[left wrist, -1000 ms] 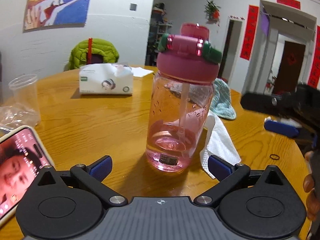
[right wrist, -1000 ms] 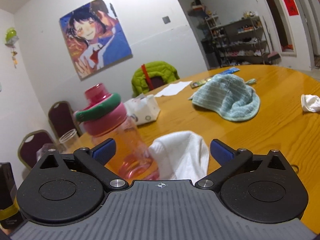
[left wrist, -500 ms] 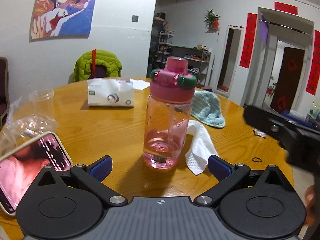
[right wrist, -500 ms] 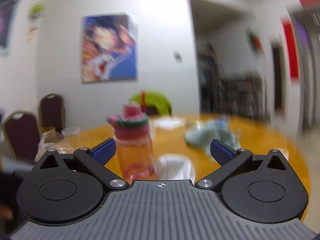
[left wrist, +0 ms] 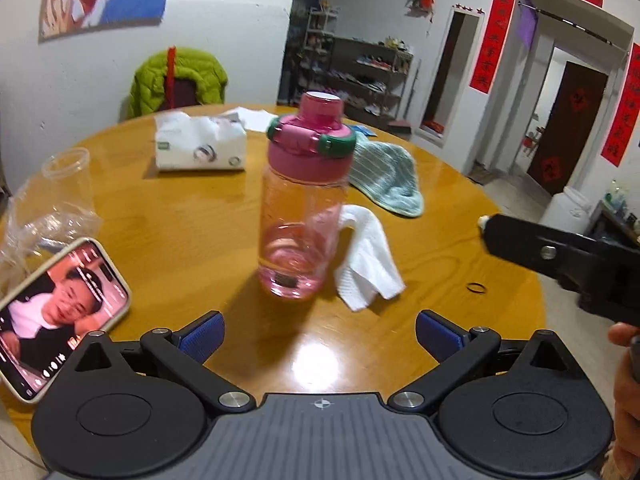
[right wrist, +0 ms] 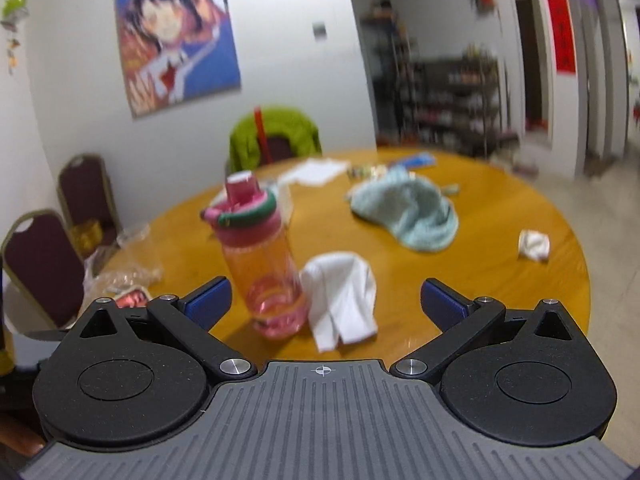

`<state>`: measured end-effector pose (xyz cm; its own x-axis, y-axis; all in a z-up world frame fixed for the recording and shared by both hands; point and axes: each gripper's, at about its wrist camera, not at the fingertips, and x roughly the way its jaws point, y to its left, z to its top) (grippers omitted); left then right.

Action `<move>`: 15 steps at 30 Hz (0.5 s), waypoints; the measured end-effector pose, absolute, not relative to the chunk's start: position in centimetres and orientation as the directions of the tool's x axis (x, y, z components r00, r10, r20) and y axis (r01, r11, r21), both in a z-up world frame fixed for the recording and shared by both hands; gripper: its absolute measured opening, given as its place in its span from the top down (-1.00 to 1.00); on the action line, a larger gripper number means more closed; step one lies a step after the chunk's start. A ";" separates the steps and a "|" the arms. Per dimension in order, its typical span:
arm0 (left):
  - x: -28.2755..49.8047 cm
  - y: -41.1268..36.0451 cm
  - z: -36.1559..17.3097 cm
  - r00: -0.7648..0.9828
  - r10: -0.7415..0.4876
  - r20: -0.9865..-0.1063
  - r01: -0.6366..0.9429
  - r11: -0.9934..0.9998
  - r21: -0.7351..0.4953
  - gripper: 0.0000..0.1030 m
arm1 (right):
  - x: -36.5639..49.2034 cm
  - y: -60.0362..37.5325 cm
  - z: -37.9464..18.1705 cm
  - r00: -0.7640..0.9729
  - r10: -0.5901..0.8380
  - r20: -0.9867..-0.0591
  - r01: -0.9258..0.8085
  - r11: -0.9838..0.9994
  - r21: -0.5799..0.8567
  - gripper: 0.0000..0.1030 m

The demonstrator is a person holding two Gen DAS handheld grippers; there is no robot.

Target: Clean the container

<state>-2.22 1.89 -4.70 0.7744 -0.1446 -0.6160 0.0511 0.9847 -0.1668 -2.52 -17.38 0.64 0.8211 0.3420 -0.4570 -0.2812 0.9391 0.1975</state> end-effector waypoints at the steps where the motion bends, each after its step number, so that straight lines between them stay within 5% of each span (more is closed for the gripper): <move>1: -2.3 1.8 -4.6 0.770 -0.144 -0.621 0.048 0.985 -0.168 -0.98 | -2.3 -17.2 1.0 0.801 0.348 -0.488 -0.288 0.937 0.198 -1.00; 6: -2.3 2.1 -4.0 0.764 -0.118 -0.634 0.012 0.985 -0.169 -0.98 | -1.2 -16.0 2.3 0.710 0.358 -0.606 -0.319 0.931 0.177 -1.00; 15: -2.8 3.0 -2.4 0.787 -0.164 -0.595 0.035 0.974 -0.222 -0.98 | -1.1 -15.1 3.7 0.710 0.336 -0.619 -0.284 0.941 0.186 -1.00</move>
<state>-2.79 3.04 -2.42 0.7866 -0.1642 -0.5953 0.0355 0.9744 -0.2219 -1.07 -15.05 3.67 0.7100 0.3361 -0.6188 -0.2837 0.9408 0.1855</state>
